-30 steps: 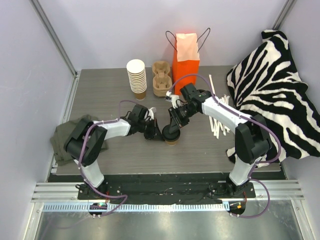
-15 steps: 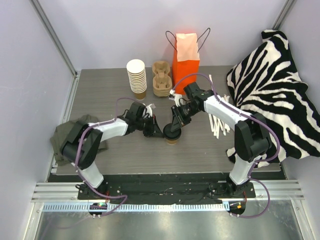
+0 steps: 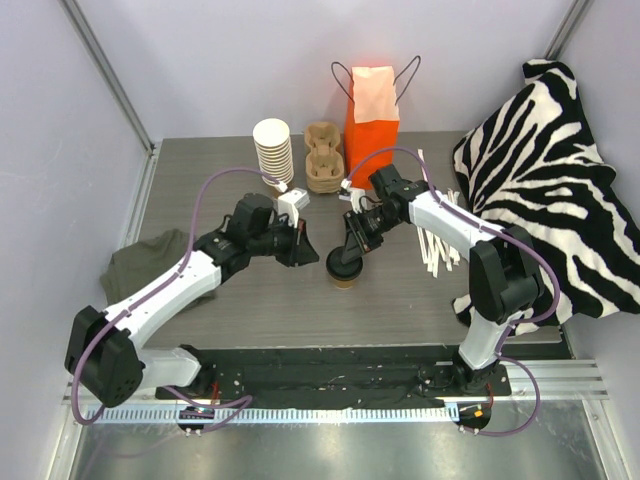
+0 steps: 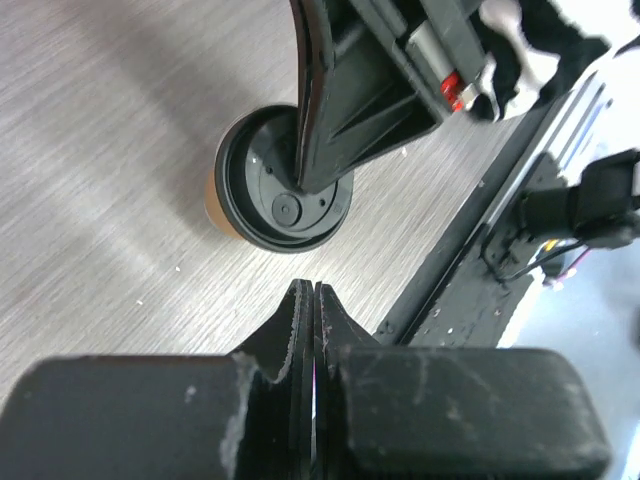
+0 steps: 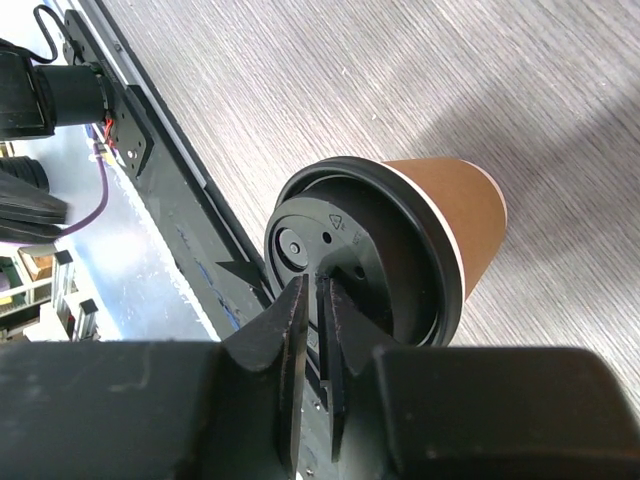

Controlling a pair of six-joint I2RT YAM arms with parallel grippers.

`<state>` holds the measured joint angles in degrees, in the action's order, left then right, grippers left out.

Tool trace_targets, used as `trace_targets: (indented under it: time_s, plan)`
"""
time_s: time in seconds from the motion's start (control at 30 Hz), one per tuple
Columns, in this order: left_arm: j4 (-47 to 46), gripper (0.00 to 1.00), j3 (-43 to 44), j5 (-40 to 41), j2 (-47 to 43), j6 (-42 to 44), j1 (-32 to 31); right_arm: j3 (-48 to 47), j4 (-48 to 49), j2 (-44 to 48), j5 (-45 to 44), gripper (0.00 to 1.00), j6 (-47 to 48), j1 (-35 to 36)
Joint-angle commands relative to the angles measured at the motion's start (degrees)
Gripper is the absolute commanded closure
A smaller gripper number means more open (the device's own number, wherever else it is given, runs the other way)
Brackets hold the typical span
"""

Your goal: Pack the takeout coffee

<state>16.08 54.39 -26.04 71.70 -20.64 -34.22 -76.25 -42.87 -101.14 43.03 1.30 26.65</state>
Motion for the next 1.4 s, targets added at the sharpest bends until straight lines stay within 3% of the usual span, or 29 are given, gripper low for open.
trace_targets:
  time_s: [0.0, 0.3, 0.67, 1.0, 1.37]
  plan:
    - [3.3, 0.99, 1.5, 2.6, 2.3, 2.9, -0.9, -1.1, 0.7, 1.1, -0.8, 0.79, 0.3, 0.0]
    - [1.6, 0.99, 1.2, 2.1, 2.7, 1.8, -1.3, -5.3, -1.9, 3.6, 1.4, 0.74, -0.9, -1.1]
    - [1.4, 0.99, 1.9, 2.3, 3.4, 2.6, -1.8, -2.2, -2.2, 1.3, -0.4, 0.76, 0.3, -1.6]
    - [6.2, 0.99, 7.0, 11.3, 6.2, 11.5, -7.2, -0.6, -1.4, -1.3, -3.1, 0.84, 0.8, -1.6]
    - [9.5, 0.94, 15.0, 15.4, 9.9, 16.7, -10.9, 0.4, -0.8, -1.6, -3.4, 0.85, 0.5, -1.6]
